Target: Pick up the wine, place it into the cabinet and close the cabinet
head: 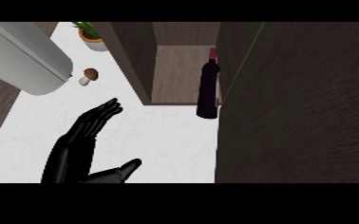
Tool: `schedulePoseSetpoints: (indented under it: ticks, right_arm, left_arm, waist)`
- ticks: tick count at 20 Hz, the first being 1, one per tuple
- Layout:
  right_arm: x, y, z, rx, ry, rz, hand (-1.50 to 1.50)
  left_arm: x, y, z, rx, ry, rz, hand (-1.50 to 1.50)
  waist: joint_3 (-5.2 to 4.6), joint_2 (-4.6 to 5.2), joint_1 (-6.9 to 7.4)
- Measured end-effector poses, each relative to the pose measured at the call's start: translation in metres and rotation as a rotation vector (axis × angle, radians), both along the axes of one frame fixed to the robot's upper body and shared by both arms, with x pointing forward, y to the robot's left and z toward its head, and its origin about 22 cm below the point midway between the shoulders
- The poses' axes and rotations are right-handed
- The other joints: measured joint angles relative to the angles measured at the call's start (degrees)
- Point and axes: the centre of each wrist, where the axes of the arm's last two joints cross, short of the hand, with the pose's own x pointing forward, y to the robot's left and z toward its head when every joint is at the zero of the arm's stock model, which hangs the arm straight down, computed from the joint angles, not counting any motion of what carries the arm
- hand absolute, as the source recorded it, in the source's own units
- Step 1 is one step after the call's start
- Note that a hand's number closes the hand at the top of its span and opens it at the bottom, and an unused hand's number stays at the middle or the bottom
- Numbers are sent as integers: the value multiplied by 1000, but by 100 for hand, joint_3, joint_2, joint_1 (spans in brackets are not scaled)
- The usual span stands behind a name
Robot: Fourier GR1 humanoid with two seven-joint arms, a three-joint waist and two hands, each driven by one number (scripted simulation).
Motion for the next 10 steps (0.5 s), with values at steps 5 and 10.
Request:
schedulePoseSetpoints:
  ticks: [5, 10]
  right_arm:
    - [-4, -3, -2, -21, 1, 30, 150]
    - [-4, 0, -2, -7, -13, 63, 150]
  left_arm:
    - [-16, 29, 3, -11, 0, -36, 150]
    - [-19, 58, 0, -12, -2, -41, 150]
  waist:
    - [2, 0, -12]
    - [2, 7, -15]
